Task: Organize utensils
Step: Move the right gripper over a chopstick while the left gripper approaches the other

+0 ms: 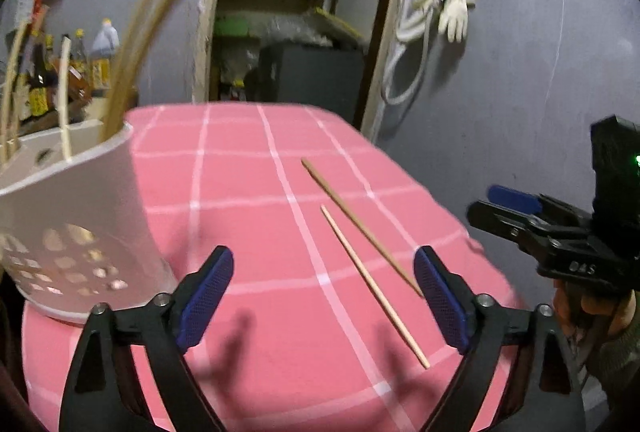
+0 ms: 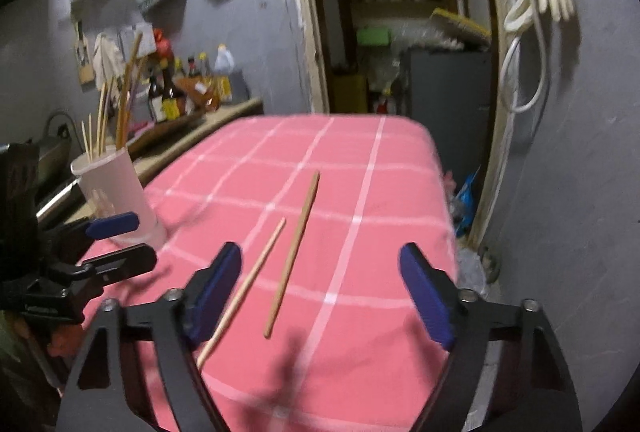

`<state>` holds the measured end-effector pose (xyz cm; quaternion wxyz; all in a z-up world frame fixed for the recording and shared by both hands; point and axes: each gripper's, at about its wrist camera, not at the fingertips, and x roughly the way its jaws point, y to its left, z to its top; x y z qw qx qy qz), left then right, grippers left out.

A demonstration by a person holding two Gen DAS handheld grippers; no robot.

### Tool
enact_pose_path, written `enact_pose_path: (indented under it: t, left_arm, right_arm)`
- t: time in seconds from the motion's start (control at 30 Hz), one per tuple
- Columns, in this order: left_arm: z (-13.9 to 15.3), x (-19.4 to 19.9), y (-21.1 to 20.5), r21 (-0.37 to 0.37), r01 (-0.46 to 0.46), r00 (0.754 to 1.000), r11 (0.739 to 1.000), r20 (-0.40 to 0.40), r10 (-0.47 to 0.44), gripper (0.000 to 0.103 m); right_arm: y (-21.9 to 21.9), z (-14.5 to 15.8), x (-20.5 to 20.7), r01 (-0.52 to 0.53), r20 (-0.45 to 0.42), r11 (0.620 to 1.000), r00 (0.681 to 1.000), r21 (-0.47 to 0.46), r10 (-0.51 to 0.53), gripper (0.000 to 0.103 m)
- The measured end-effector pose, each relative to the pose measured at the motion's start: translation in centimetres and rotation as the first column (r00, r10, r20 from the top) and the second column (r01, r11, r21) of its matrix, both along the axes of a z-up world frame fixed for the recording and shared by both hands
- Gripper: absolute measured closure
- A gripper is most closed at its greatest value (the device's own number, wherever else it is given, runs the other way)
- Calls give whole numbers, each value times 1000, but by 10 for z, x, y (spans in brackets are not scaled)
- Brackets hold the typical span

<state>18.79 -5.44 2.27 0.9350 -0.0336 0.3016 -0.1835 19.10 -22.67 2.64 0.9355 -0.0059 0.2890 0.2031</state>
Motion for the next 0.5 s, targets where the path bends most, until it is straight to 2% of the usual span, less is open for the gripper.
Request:
enact_pose_path:
  t: [0.13, 0.23, 0.33, 0.5]
  left_arm:
    - [-15, 16, -10, -1, 49, 994, 999, -98, -49, 40]
    - [-28, 28, -16, -11, 76, 980, 997, -183, -76, 53]
    - [-38, 39, -20, -22, 89, 964, 996, -249, -91, 61]
    - [-44, 53, -25, -38, 96, 950, 995, -296, -103, 71]
  right_arm:
    - [0, -13, 16, -38, -74, 999, 997, 4, 38, 49]
    - [0, -25, 29, -62, -133, 998, 989, 11, 63, 58]
    - [-1, -35, 41, -77, -198, 997, 977, 32, 82, 62]
    - [0, -39, 50, -99, -236, 994, 966, 48, 107, 64]
